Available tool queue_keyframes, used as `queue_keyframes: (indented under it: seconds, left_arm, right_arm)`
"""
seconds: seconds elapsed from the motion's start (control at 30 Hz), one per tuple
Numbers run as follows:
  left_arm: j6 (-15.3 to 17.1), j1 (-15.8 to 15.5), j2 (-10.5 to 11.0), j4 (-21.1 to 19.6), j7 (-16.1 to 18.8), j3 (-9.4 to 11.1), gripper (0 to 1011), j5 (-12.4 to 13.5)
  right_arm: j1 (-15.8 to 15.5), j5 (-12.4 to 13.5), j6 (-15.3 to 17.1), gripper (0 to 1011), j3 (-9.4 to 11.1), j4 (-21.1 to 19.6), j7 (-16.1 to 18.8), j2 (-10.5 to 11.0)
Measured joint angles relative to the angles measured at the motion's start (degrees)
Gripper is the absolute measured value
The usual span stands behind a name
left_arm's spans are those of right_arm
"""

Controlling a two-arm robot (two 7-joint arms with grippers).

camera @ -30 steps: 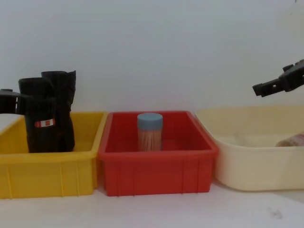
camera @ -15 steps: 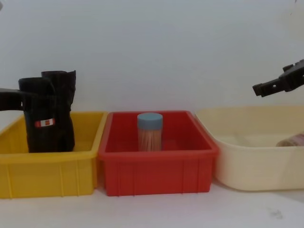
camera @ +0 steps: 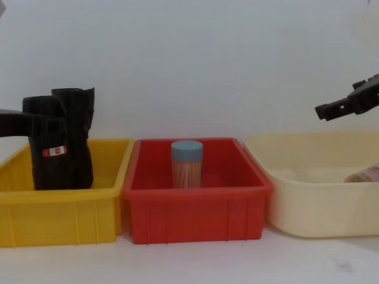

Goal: Pick up the garbage bag with the one hand and transfer it to the other hand.

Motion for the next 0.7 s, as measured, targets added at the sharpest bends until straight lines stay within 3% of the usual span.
queue_keyframes:
  seconds: [0.4,0.7]
  left_arm:
    - [-1.42,-1.61,-0.29,-1.35,-1.31,-0.12,464,0.28]
    - [-2.15,-4.85,-1.58,-3.51,-2.7,-0.71,435,-0.48]
  right_arm:
    - [0.0,0.0,0.0,999,0.0,0.0,0.0,0.0]
    - [0.0,0.0,0.0,999,0.0,0.0,0.0,0.0]
